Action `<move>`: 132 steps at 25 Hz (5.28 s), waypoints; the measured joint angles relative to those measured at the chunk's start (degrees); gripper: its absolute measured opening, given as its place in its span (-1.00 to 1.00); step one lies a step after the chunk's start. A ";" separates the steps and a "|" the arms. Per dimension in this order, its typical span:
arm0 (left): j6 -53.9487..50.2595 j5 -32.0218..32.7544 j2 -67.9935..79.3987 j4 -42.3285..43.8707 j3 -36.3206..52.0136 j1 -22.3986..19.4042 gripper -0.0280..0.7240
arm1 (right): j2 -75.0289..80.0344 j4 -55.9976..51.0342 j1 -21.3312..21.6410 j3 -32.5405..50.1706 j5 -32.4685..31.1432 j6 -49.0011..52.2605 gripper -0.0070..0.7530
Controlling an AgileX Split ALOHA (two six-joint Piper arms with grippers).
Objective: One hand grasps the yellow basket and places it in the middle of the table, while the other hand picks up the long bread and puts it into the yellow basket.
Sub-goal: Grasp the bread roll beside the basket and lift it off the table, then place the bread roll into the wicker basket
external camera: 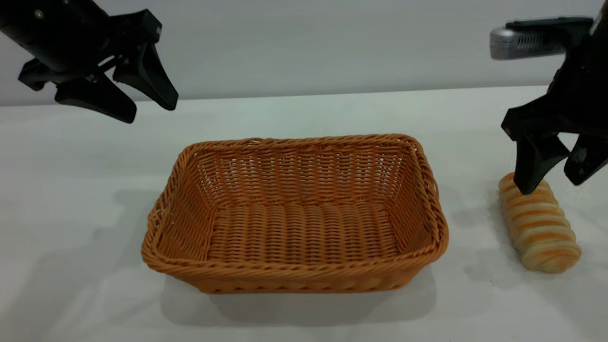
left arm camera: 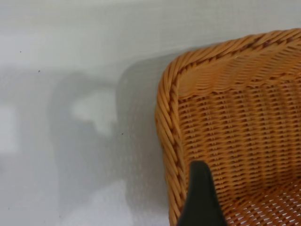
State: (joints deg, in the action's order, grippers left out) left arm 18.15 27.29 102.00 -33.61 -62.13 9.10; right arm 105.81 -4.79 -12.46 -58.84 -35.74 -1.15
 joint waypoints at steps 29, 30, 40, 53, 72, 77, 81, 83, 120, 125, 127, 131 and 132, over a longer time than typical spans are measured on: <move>0.46 0.06 0.00 0.00 0.00 0.00 0.62 | 14.72 5.87 0.34 -14.07 -9.25 2.77 0.63; 0.66 0.06 0.00 0.00 0.00 0.00 0.62 | 15.05 5.92 0.34 -14.07 -9.25 2.77 0.63; 1.80 1.25 0.00 0.00 0.00 0.00 0.62 | 18.05 6.68 0.46 -14.98 -6.97 2.77 0.63; 3.39 1.93 0.00 0.00 0.00 0.00 0.62 | 19.67 8.77 3.88 -15.67 -6.43 2.77 0.62; 4.44 2.06 0.00 0.06 0.00 0.00 0.62 | 27.04 6.45 3.88 -19.91 -6.57 2.77 0.46; 4.44 2.23 0.00 0.06 0.00 0.00 0.62 | 27.36 6.48 3.88 -21.10 -8.25 2.77 -0.18; 4.44 2.21 0.00 0.06 0.00 0.00 0.62 | 28.09 6.69 3.88 -23.44 -11.75 2.77 -0.78; 4.44 2.21 0.00 0.06 0.00 0.00 0.62 | 28.46 7.12 3.88 -24.90 -13.86 2.77 -0.78; 4.68 2.46 0.00 0.06 0.00 0.00 0.62 | 13.87 -12.02 -22.78 -31.45 -16.39 -16.52 -0.82; 4.68 2.46 0.00 0.06 0.00 0.00 0.62 | 17.87 -15.57 -22.97 -31.45 -14.92 -19.67 -0.82; 4.68 2.46 0.00 0.06 0.00 0.00 0.62 | 19.21 -15.24 -22.97 -31.45 -14.67 -20.62 -0.80; 5.32 2.47 -0.28 0.65 0.00 0.00 0.62 | 20.08 -11.29 -22.97 -31.45 -12.91 -20.82 -0.58; 5.71 2.63 -0.56 1.19 0.00 0.00 0.62 | 20.08 -10.23 -22.97 -31.45 -12.52 -20.82 -0.48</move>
State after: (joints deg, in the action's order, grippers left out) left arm 23.86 29.92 101.44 -32.42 -62.13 9.10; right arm 125.89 -15.02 -35.43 -90.29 -48.26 -21.97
